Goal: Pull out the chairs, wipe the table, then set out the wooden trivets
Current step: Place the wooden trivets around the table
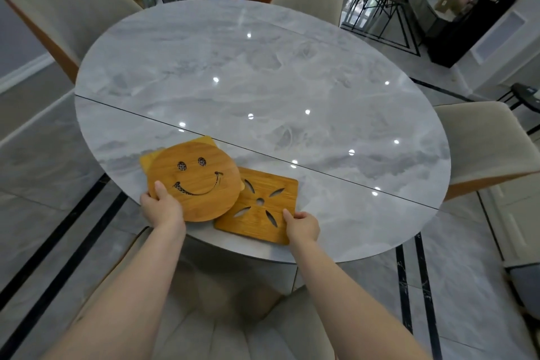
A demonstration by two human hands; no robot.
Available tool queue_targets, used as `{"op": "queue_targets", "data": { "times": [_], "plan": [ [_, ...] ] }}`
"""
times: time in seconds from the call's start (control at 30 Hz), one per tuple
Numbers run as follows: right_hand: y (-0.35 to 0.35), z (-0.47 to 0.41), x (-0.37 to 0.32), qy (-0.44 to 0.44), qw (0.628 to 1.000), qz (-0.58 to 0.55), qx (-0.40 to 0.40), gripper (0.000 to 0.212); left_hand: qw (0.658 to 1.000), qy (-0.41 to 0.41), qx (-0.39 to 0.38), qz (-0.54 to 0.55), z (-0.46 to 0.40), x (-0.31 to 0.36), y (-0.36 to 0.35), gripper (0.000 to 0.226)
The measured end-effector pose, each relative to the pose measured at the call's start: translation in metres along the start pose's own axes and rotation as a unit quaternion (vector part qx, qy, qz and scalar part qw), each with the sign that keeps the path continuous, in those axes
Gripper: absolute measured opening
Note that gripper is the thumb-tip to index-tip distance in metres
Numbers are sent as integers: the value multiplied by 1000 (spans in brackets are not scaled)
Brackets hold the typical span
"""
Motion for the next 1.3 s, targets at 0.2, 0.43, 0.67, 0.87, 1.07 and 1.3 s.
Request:
{"op": "queue_targets", "data": {
  "times": [0.2, 0.43, 0.67, 0.87, 1.07, 1.3],
  "plan": [
    [-6, -7, -7, -33, 999, -22, 0, 35, 1000, 6, -7, 9, -2, 0, -3, 41],
    [-5, -12, -21, -28, 999, 16, -8, 36, 1000, 2, -4, 18, -5, 2, -7, 39],
    [-4, -16, -24, -16, 998, 68, 2, 36, 1000, 8, -2, 21, -9, 0, -7, 39],
    [-5, -15, -20, -12, 997, 72, 17, 30, 1000, 7, -5, 9, -11, -3, -8, 40],
    [-7, -14, -20, -12, 999, 43, 18, 23, 1000, 6, -26, 5, -6, -3, -14, 39],
    [-8, -5, -33, 38, 993, -111, 0, 17, 998, -2, -63, -7, 15, -3, -25, 39]
  ]
}}
Point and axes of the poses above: each hand's wrist, its own z-axis away from the middle knuckle, its own y-axis out of the back of the hand, x = y × z, the point moved 2 cm from there along -z, towards the middle knuckle, and after that the axes turned 1 degree about x, right-handed, at the moved point
